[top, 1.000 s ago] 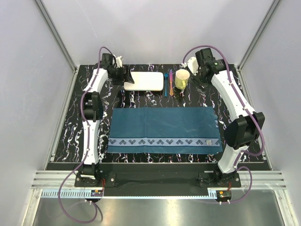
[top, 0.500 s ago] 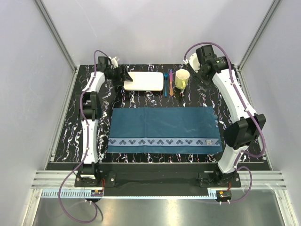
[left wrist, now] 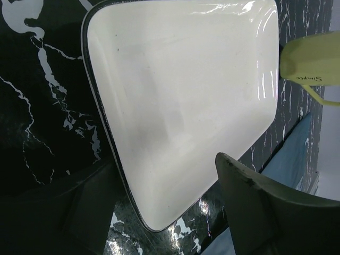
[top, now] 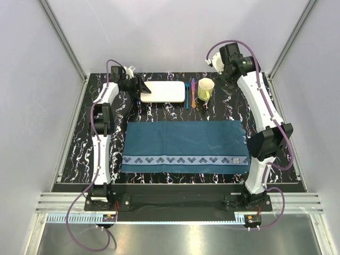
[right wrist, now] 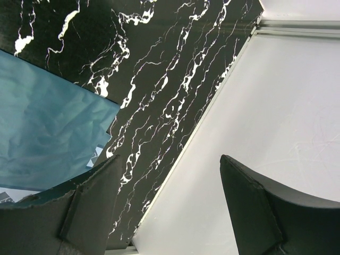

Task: Set the dinner table for one person
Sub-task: Pick up the plate at the center of the board.

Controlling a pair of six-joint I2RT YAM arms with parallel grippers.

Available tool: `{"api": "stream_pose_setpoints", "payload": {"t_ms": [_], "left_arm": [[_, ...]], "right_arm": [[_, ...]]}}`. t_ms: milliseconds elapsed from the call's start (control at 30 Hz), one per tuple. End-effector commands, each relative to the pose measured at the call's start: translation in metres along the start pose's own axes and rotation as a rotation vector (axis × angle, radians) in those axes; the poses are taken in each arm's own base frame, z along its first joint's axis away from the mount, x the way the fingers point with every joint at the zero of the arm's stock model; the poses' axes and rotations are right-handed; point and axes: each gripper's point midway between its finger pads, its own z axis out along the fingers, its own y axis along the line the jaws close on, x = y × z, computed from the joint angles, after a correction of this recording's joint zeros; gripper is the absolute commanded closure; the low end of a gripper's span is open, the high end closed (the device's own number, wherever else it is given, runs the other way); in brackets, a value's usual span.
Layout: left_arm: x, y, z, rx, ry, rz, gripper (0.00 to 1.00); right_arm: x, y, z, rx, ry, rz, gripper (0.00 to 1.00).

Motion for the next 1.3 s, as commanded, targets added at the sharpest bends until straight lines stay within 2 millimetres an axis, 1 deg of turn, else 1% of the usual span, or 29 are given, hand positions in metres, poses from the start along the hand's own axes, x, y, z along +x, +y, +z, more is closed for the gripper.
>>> {"api": "stream_pose_setpoints", "payload": {"t_ms": [0, 133, 233, 300, 333, 367, 400, 533, 767, 867, 967, 1067, 1133, 1167, 1200, 1233, 1267], "left_arm": [[0.023, 0.003, 0.000, -0.010, 0.073, -0.052, 0.25], [0.024, 0.003, -0.003, -0.014, 0.080, -0.048, 0.30], [0.028, 0.008, -0.003, -0.037, 0.091, -0.050, 0.33], [0.032, 0.012, -0.003, -0.049, 0.106, -0.064, 0.48], [0.034, 0.013, -0.003, -0.055, 0.110, -0.069, 0.59], [0.036, 0.014, -0.003, -0.061, 0.114, -0.073, 0.89], [0.037, 0.017, -0.003, -0.074, 0.117, -0.082, 1.00], [0.037, 0.022, -0.006, -0.119, 0.112, -0.080, 1.00], [0.032, 0.018, -0.013, -0.128, 0.104, -0.059, 1.00], [0.030, 0.010, -0.017, -0.108, 0.101, -0.051, 1.00], [0.026, 0.006, -0.021, -0.108, 0.091, -0.042, 1.00], [0.020, -0.004, -0.026, -0.099, 0.078, -0.035, 1.00], [0.012, -0.017, -0.035, -0.094, 0.056, -0.022, 1.00], [0.011, -0.016, -0.036, -0.096, 0.055, -0.022, 1.00], [0.007, -0.025, -0.041, -0.095, 0.042, -0.015, 1.00], [0.004, -0.029, -0.046, -0.093, 0.033, -0.010, 1.00], [-0.002, -0.026, -0.056, -0.096, 0.015, -0.016, 1.00]], "right_arm": [[-0.006, -0.007, -0.013, 0.020, -0.018, 0.014, 0.19], [-0.005, -0.006, -0.015, 0.018, -0.019, 0.027, 0.19], [-0.004, -0.007, -0.017, 0.021, -0.020, 0.040, 0.19], [-0.003, -0.008, -0.019, 0.027, -0.018, 0.046, 0.19], [-0.004, -0.010, -0.021, 0.030, -0.024, 0.050, 0.19], [-0.004, -0.010, -0.022, 0.030, -0.026, 0.052, 0.19], [-0.004, -0.010, -0.023, 0.031, -0.027, 0.053, 0.20], [-0.004, -0.013, -0.028, 0.038, -0.034, 0.063, 0.19], [-0.003, -0.009, -0.026, 0.025, -0.033, 0.072, 0.19], [-0.003, -0.007, -0.025, 0.016, -0.031, 0.069, 0.20], [-0.002, -0.005, -0.024, 0.011, -0.027, 0.064, 0.20], [-0.001, -0.003, -0.023, 0.001, -0.024, 0.057, 0.20], [0.000, -0.002, -0.022, 0.001, -0.018, 0.043, 0.20], [0.001, -0.001, -0.021, -0.002, -0.014, 0.041, 0.20], [0.001, -0.001, -0.020, -0.006, -0.012, 0.036, 0.20], [0.002, 0.001, -0.018, -0.012, -0.008, 0.031, 0.20], [0.003, 0.002, -0.018, -0.015, -0.008, 0.024, 0.20]]}}
